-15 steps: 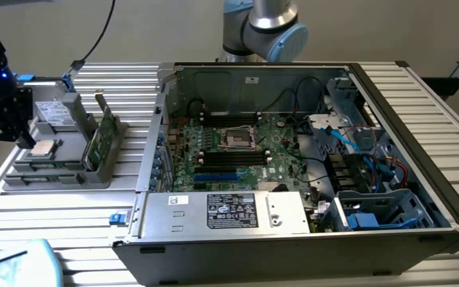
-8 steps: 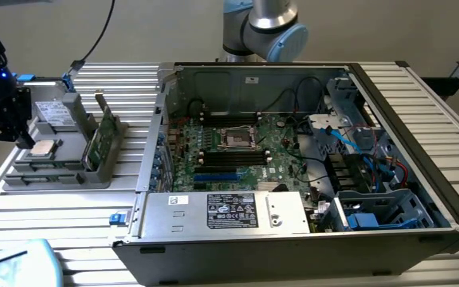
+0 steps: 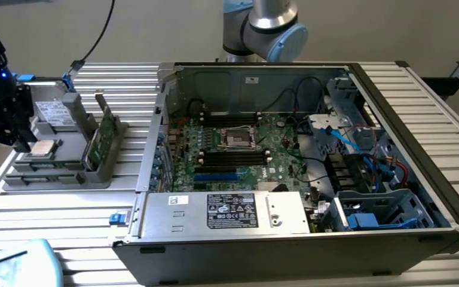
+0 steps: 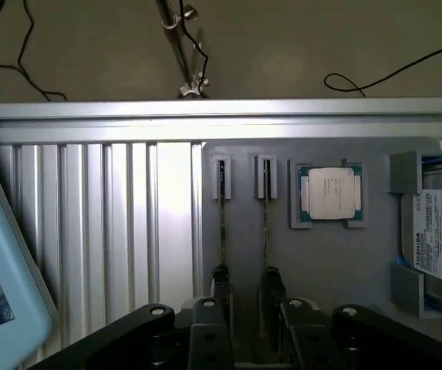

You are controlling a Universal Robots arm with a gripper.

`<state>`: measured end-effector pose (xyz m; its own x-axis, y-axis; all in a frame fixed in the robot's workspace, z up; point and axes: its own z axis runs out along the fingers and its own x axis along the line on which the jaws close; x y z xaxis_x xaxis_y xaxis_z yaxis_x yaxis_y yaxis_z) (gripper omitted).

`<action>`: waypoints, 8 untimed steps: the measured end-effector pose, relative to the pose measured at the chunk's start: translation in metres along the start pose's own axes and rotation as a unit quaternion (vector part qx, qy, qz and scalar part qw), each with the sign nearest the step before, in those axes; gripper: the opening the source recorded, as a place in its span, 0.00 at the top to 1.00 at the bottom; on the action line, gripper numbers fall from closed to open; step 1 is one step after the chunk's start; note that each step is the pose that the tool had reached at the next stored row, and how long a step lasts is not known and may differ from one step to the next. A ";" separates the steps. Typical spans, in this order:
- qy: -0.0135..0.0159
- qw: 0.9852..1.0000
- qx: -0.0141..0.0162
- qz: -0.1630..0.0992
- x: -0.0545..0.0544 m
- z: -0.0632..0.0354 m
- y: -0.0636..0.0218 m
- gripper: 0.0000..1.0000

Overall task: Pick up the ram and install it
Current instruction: 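Pick up the ram and move it above insertion slot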

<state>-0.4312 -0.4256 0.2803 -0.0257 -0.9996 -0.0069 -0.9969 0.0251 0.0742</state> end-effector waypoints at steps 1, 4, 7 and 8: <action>0.000 1.000 0.000 0.000 0.000 0.0003 0.0000 0.69; 0.000 1.000 0.002 0.000 0.000 0.0046 0.0003 0.69; 0.000 1.000 0.004 0.000 0.000 0.0102 0.0008 0.69; 0.000 1.000 0.005 0.000 0.000 0.0121 0.0010 0.69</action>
<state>-0.4332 -0.4256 0.2683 -0.0255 -0.9996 -0.0071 -0.9976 0.0250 0.0649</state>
